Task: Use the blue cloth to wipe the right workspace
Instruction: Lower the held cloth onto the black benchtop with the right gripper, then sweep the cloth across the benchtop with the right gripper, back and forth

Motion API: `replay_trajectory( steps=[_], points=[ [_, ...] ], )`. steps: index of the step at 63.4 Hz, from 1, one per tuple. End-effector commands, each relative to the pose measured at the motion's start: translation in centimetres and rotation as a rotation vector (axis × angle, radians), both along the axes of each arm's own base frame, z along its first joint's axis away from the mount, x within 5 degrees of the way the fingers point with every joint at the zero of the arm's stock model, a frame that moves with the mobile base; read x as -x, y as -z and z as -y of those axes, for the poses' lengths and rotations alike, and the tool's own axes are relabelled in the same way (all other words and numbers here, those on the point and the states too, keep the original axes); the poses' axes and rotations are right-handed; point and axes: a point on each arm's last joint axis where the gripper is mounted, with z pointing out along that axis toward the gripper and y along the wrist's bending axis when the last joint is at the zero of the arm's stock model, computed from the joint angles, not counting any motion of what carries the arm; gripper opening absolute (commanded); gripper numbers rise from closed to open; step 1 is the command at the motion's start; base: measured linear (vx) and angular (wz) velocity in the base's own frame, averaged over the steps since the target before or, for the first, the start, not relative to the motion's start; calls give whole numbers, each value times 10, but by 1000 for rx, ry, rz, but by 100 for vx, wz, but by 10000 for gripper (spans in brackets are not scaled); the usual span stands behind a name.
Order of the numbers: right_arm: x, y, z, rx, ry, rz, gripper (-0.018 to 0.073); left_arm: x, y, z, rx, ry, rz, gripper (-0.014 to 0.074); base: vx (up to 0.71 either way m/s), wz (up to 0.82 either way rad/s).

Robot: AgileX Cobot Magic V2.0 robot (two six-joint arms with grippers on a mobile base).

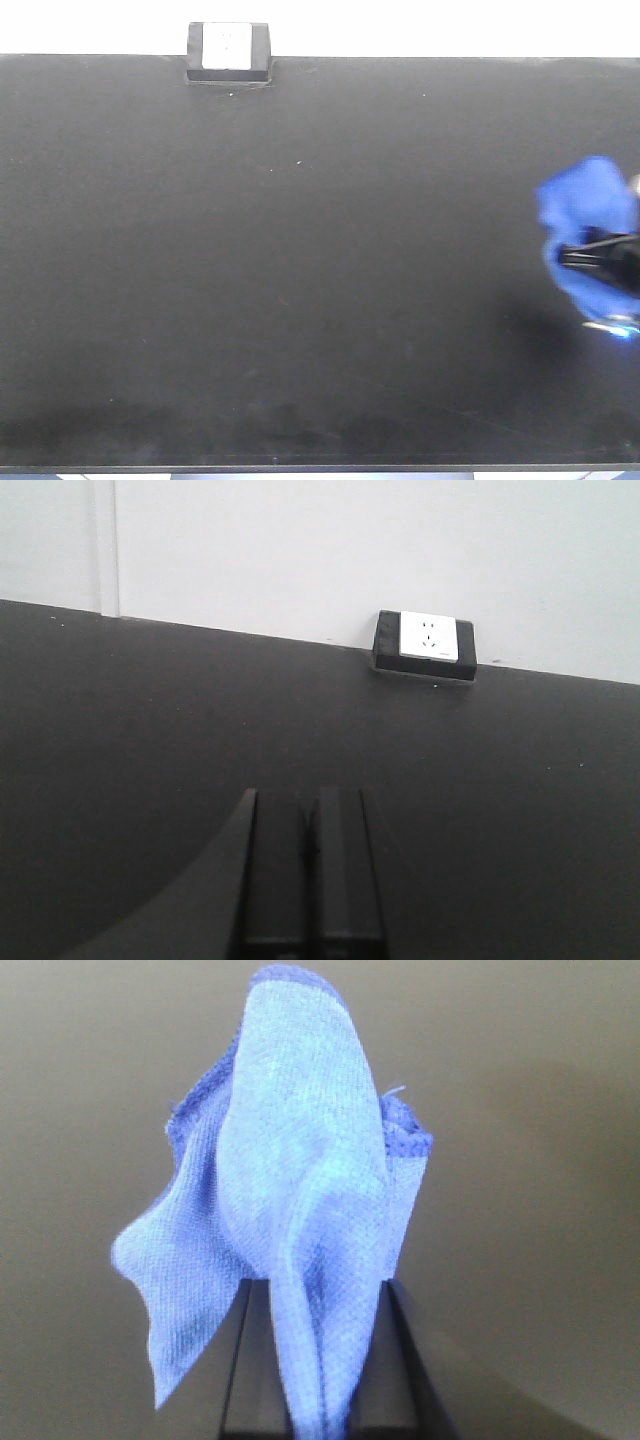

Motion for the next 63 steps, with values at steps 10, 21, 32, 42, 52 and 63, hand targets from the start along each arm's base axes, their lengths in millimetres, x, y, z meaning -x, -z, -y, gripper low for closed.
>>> replay_trajectory(
  steps=[10,21,32,42,52,63],
  points=[
    [-24,37,-30,-120,-289,19,2,-1,3,1,11,8,60,-6,0,0],
    [-18,58,-81,-227,-430,-94,2,-1,3,1,11,8,60,-6,0,0],
    [-16,58,-143,-258,-560,-103,2,-1,3,1,11,8,60,-6,0,0],
    [-15,50,-200,-237,-655,-120,4,-1,3,1,11,8,60,-6,0,0],
    [-24,47,-206,-187,-556,-186,7,-1,3,1,11,8,60,-6,0,0],
    [-51,53,-156,-99,-356,-231,9,-1,3,1,11,8,60,-6,0,0]
  ],
)
